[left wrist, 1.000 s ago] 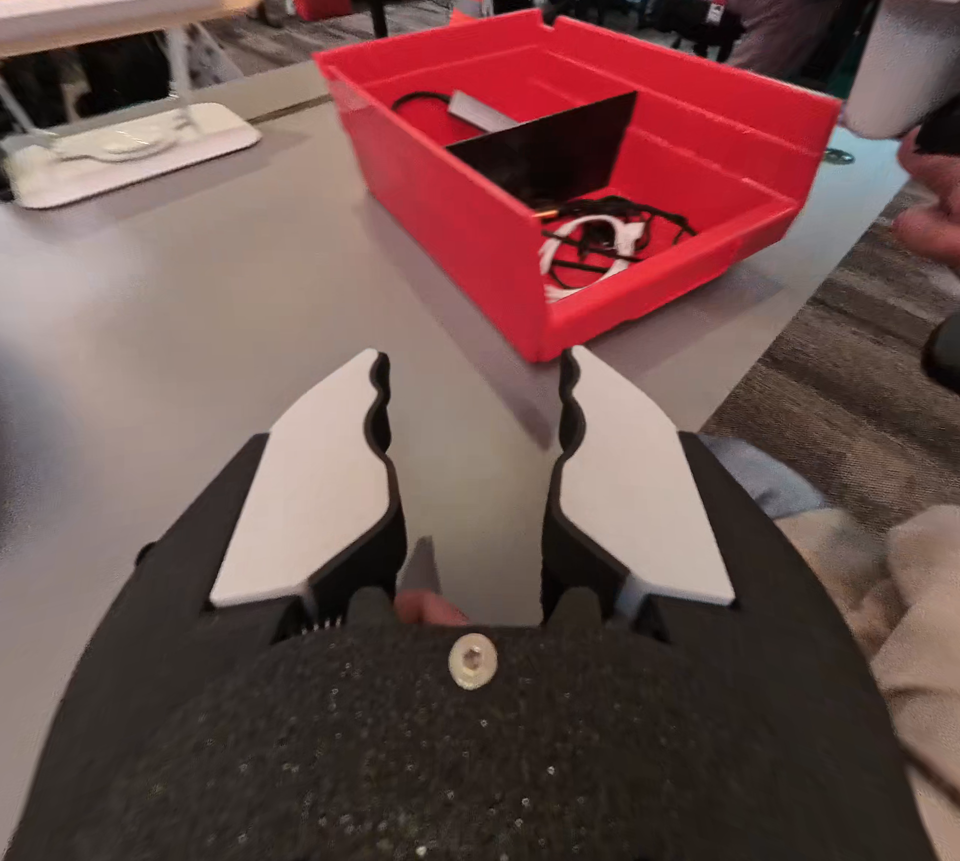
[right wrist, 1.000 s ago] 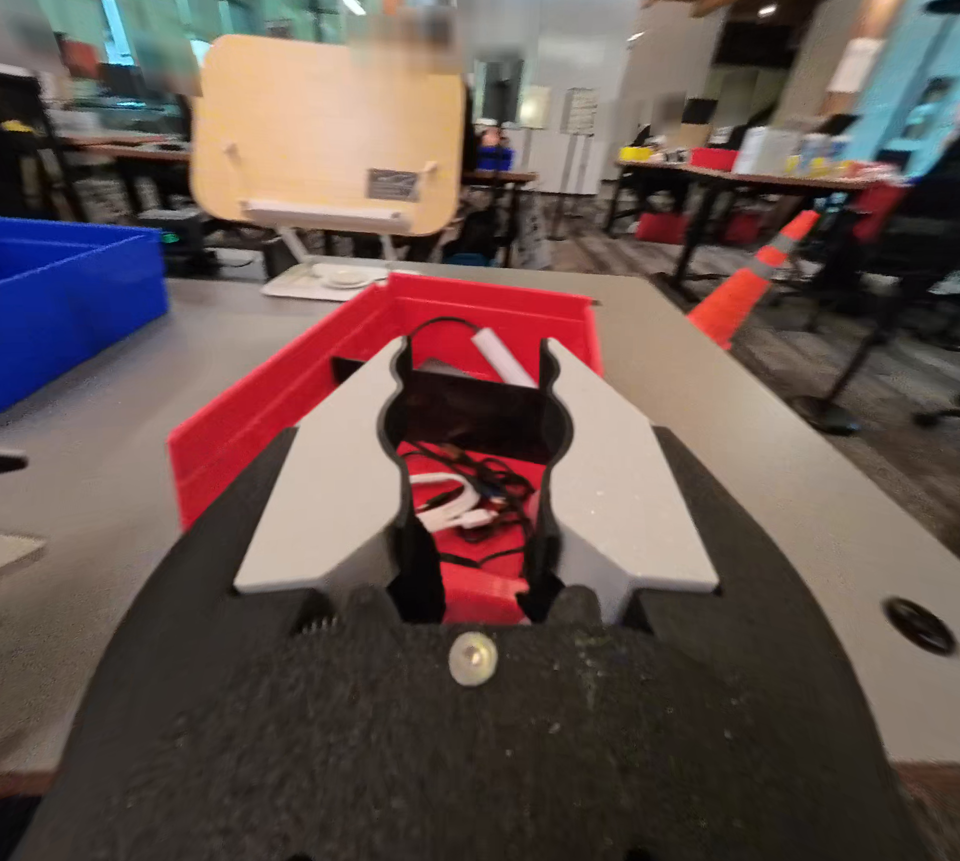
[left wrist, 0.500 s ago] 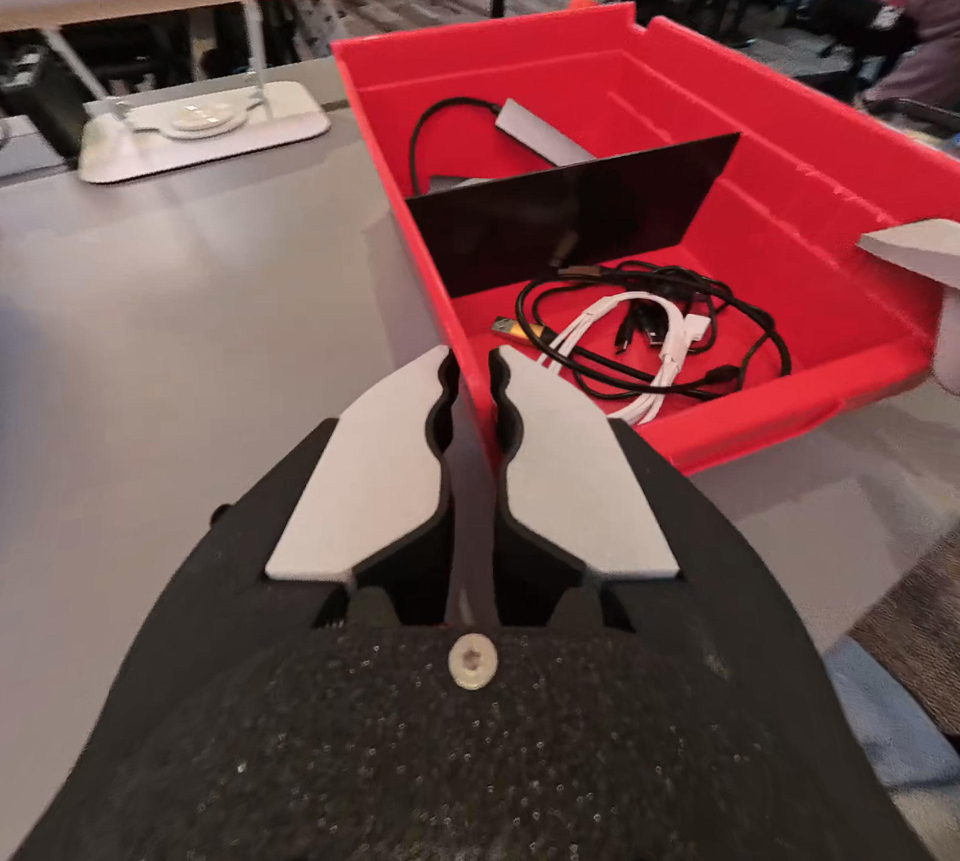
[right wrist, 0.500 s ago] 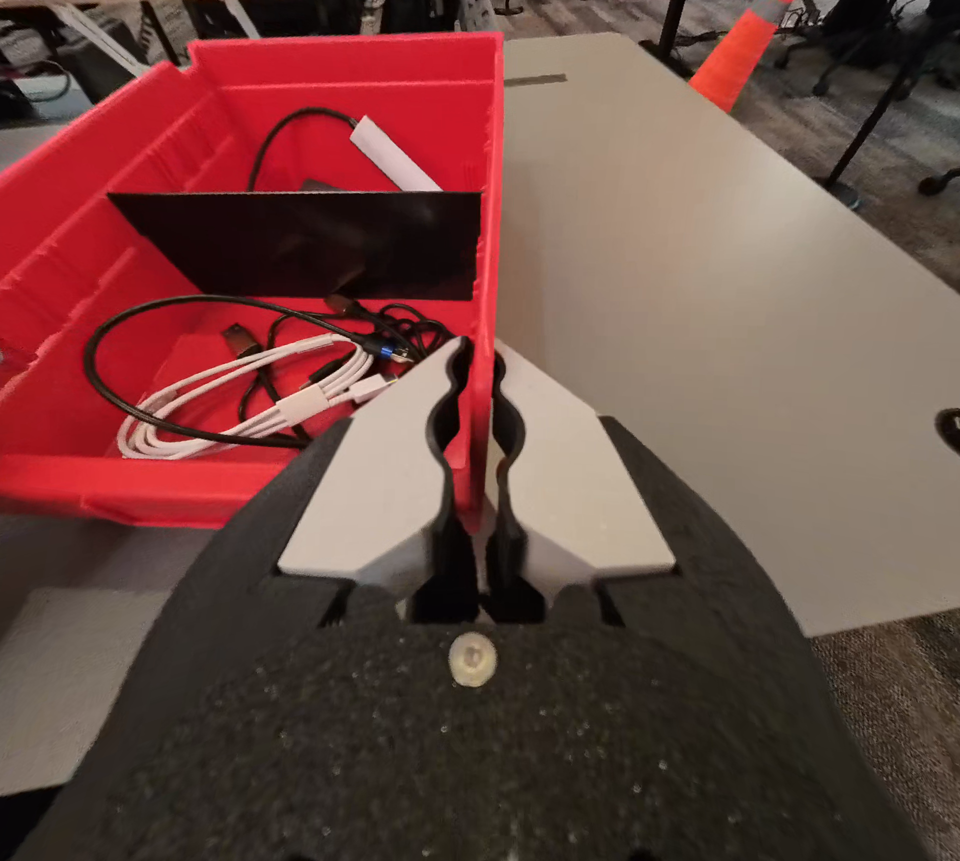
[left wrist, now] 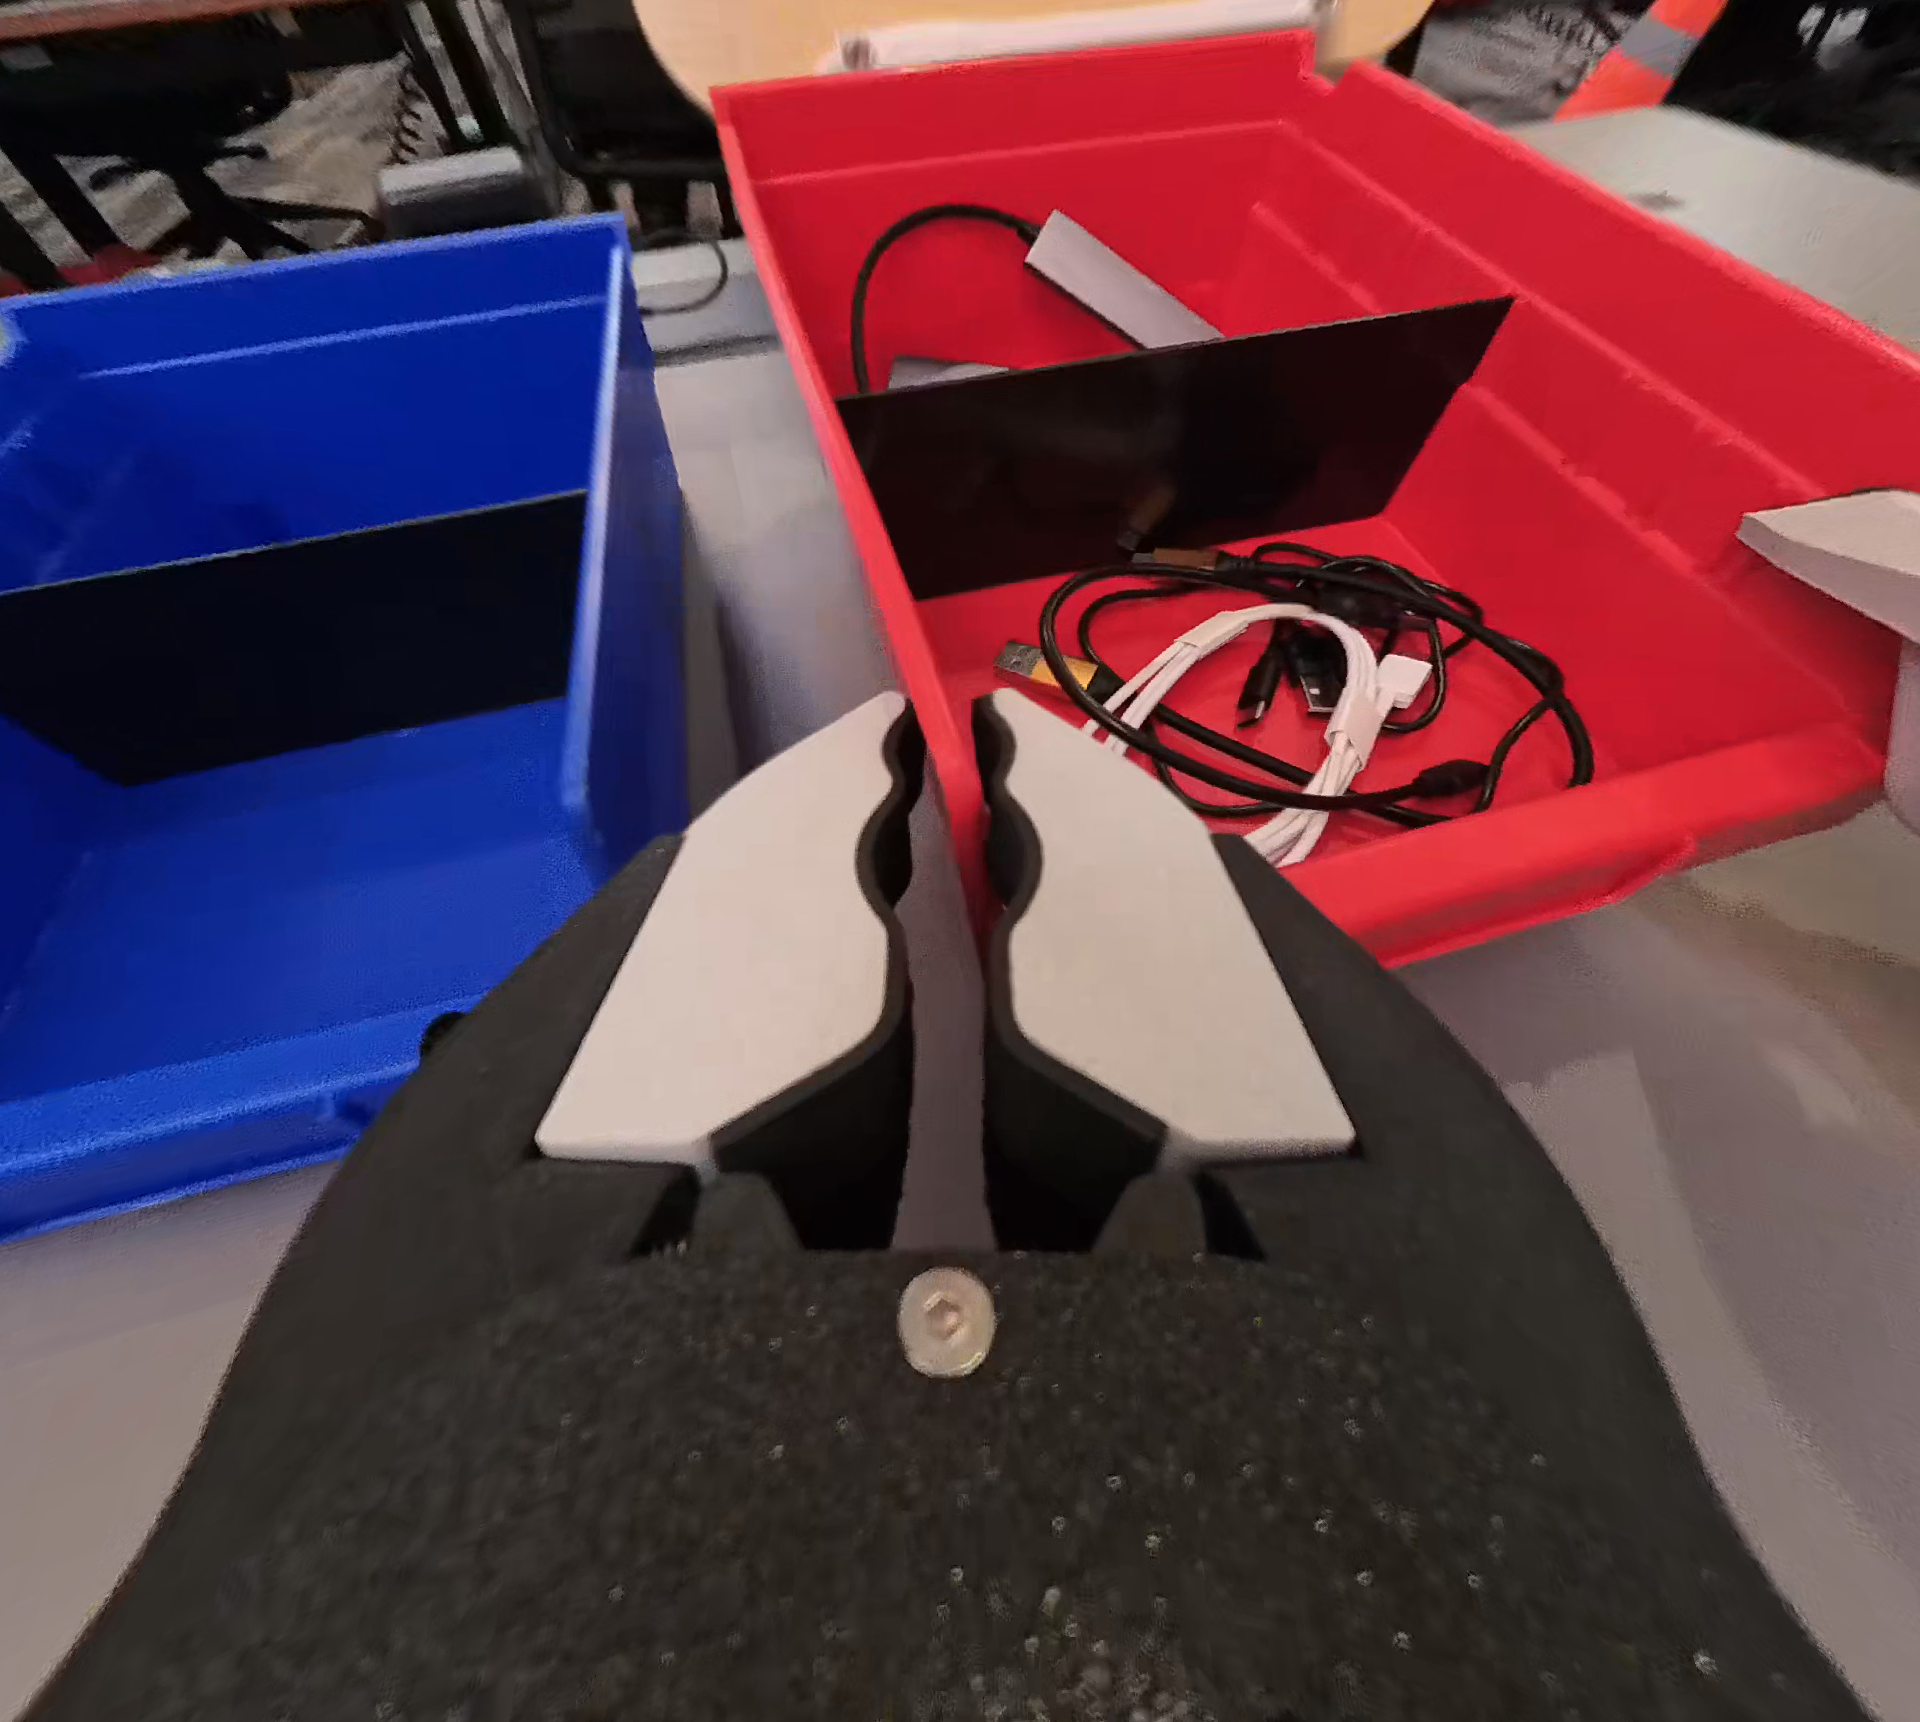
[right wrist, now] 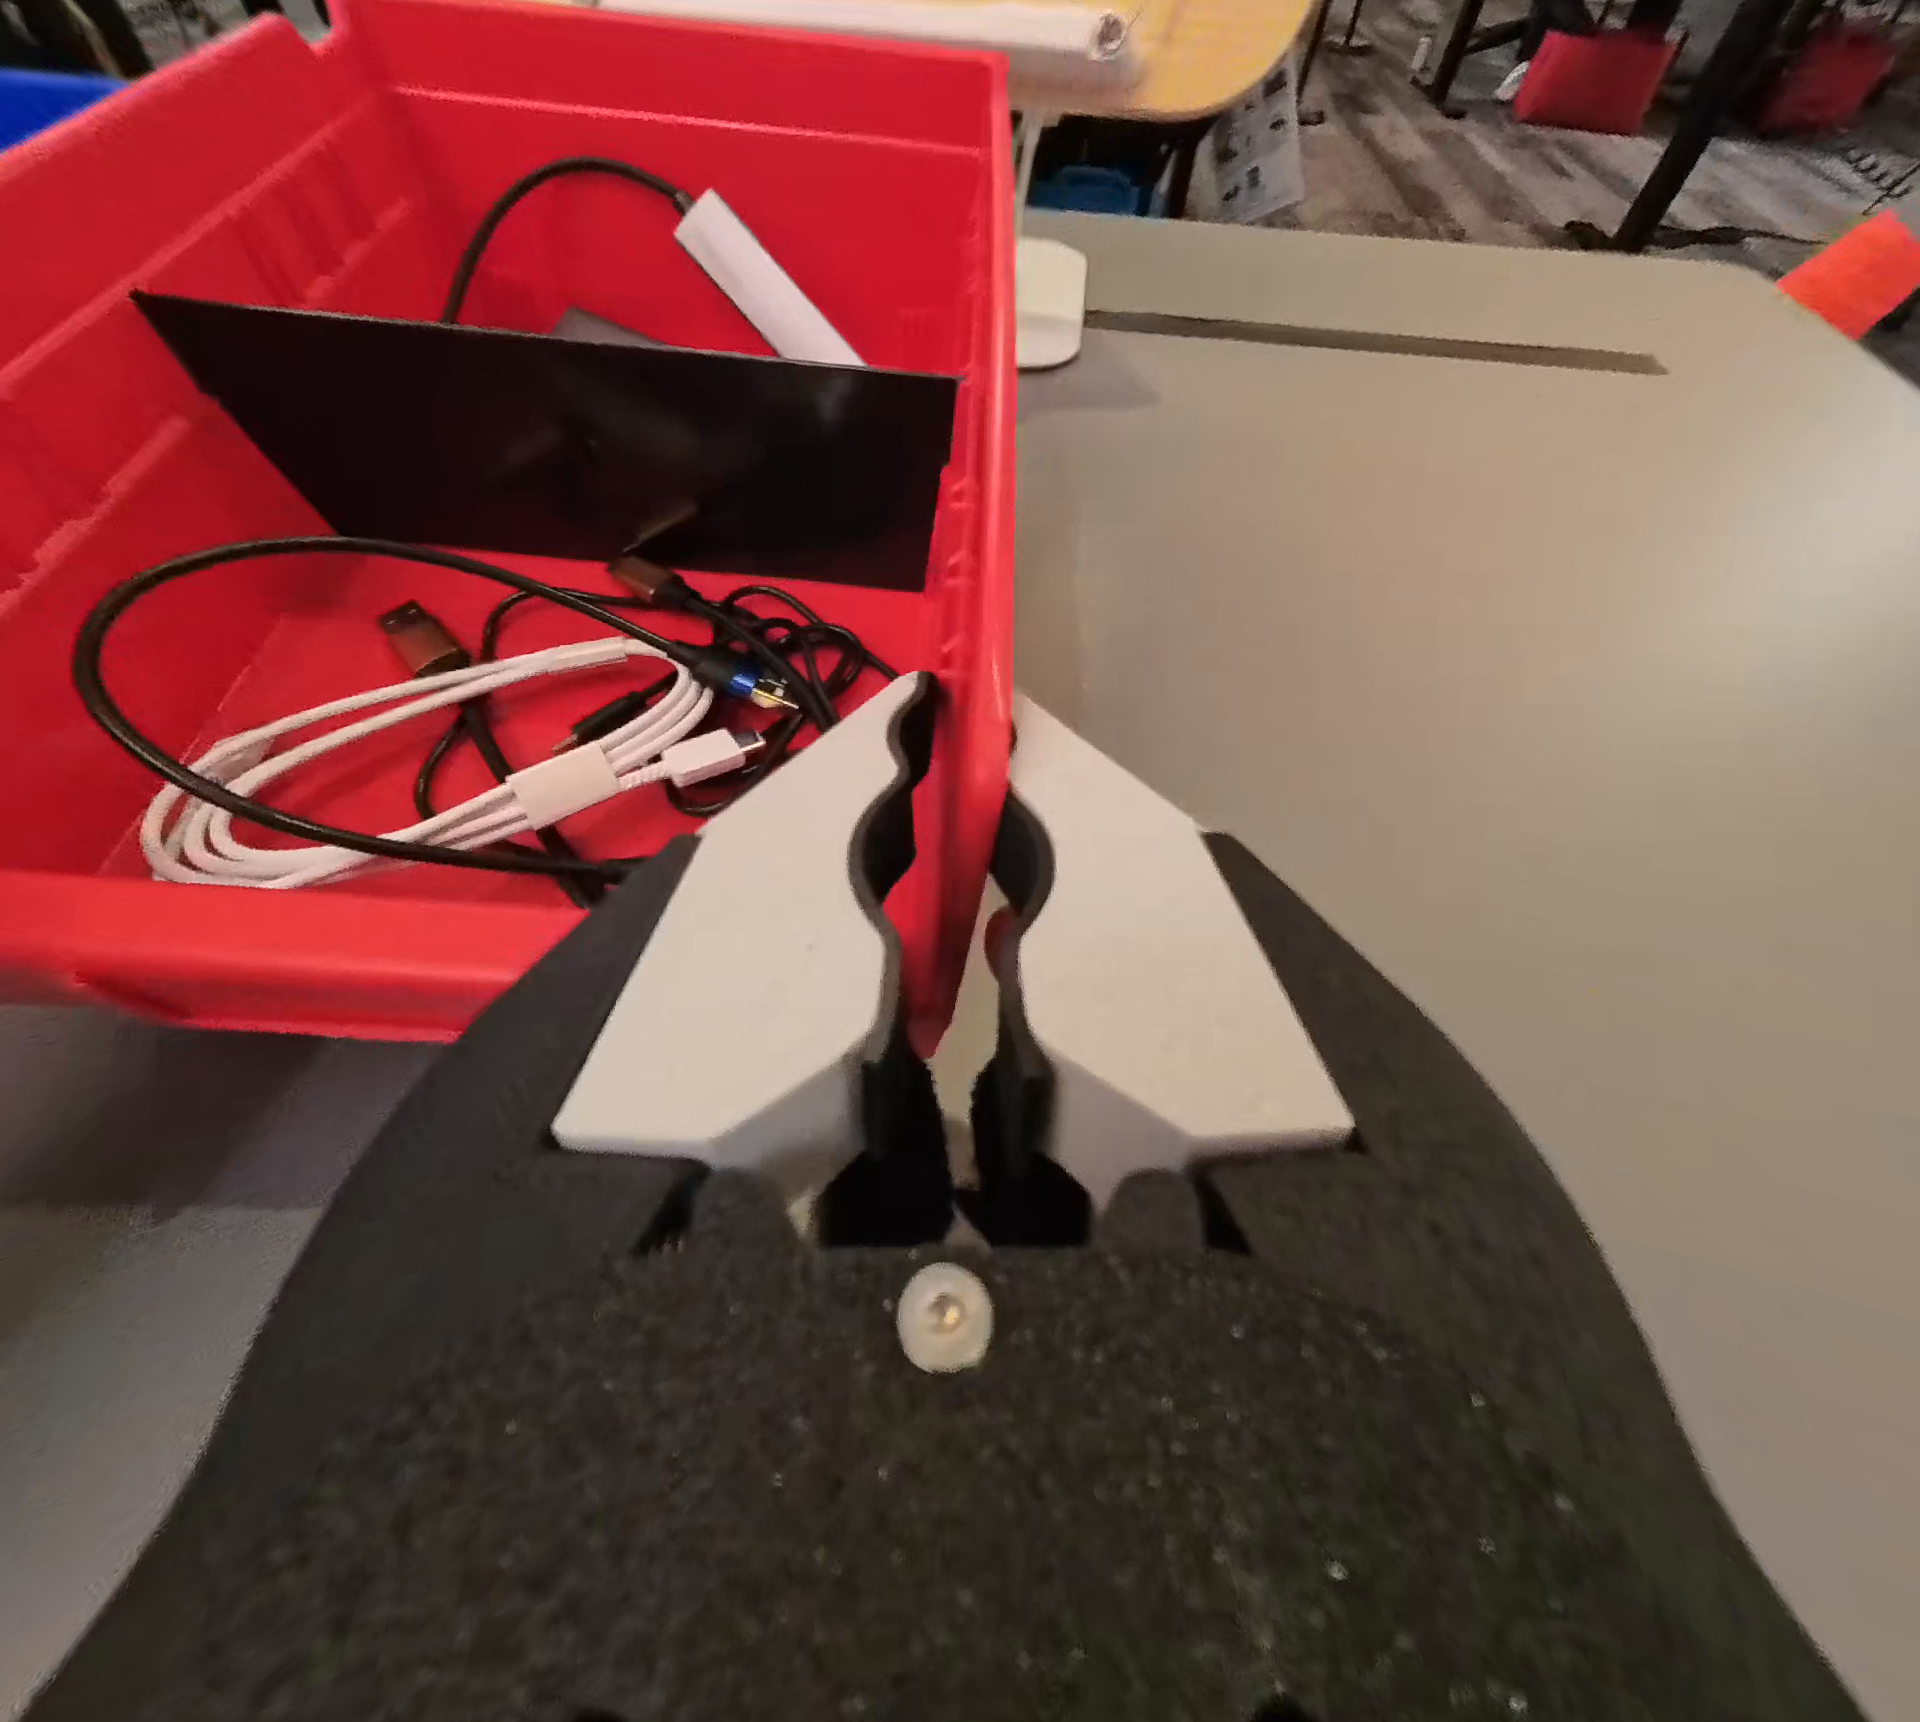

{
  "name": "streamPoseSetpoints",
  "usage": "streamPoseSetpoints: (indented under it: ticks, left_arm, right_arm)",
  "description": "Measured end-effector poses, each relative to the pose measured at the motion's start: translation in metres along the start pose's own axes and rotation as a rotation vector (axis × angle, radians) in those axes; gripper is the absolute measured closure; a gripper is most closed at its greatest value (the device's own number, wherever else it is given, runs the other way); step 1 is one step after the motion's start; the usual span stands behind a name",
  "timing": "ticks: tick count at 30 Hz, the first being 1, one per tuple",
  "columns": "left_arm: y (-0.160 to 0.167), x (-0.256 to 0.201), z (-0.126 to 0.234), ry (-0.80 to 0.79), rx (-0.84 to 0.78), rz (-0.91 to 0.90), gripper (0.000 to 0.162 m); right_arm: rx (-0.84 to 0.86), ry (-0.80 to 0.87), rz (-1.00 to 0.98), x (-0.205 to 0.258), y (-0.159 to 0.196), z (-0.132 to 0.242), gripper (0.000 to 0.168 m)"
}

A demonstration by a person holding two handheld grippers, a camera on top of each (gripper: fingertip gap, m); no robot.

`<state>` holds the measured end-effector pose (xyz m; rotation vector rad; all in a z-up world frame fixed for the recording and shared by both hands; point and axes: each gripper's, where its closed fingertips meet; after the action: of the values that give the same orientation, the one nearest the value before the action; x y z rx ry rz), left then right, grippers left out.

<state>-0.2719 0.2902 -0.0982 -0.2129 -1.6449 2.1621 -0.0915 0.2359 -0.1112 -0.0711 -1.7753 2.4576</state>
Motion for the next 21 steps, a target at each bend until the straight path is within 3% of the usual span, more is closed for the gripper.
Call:
streamPoseSetpoints:
  ticks: [4,7,9,12,15,19,21]
  left_arm:
    - [0.021,0.008,-0.012,0.075,0.061,-0.011,0.150]
    - [0.016,-0.003,-0.004,0.179,0.074,0.046,0.122]
    - [-0.003,0.005,0.011,0.182,-0.014,0.111,0.117]
    - [-0.036,0.068,0.030,-0.004,-0.150,0.192,0.125]
    - [-0.044,0.166,0.030,-0.232,-0.155,0.244,0.117]
    - [-0.011,0.278,0.024,-0.496,-0.063,0.094,0.104]
    - [0.016,0.280,0.011,-0.375,0.031,0.097,0.106]
  right_arm:
    - [0.025,-0.071,0.013,0.009,0.012,-0.008,0.164]
    - [0.022,-0.113,0.034,0.012,0.015,-0.002,0.163]
    - [-0.005,-0.167,0.048,0.016,0.015,0.010,0.157]
    - [-0.060,-0.176,0.081,0.014,0.009,0.034,0.151]
    - [-0.160,-0.168,0.031,0.010,-0.007,0.057,0.148]
    - [-0.339,-0.202,-0.104,0.022,-0.030,0.078,0.146]
    - [-0.405,-0.255,-0.032,0.047,-0.038,0.085,0.147]
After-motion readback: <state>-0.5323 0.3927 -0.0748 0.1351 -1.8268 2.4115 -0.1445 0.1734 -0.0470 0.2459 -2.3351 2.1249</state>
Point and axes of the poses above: each gripper's, where its closed fingertips meet, z back along the fingers, y out of its underside, x = y × z across the jaws, and after that the axes turned 12 degrees about -y, right-handed
